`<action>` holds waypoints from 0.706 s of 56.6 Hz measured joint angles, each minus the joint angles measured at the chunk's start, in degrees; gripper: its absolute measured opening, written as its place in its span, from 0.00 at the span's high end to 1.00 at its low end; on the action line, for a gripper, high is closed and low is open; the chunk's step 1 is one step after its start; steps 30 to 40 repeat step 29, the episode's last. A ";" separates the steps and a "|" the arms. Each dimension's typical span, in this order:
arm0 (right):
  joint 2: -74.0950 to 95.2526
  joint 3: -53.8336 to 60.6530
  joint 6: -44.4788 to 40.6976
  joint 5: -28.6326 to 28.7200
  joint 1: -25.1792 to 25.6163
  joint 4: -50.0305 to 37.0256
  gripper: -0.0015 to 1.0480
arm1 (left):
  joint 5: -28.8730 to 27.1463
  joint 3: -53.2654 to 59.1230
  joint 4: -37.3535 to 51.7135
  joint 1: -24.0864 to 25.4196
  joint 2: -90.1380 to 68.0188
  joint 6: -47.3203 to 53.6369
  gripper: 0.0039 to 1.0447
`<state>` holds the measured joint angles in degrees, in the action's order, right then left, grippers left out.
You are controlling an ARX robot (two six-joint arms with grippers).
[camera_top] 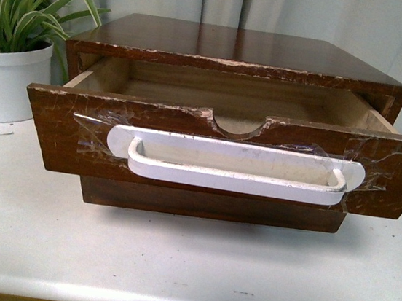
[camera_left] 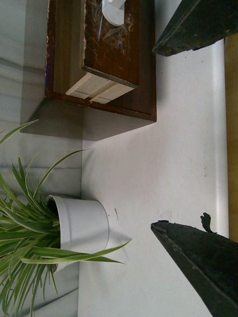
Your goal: Open drawer
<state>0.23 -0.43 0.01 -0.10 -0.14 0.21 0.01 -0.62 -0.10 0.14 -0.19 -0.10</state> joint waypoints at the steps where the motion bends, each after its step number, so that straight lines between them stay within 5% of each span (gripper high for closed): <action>1: 0.00 0.00 0.04 0.00 0.00 0.00 0.07 | 0.00 0.00 0.00 0.00 0.00 0.00 0.06; 40: 0.00 0.00 0.00 0.00 0.00 0.00 0.09 | 0.00 0.00 0.00 0.00 0.00 0.00 0.06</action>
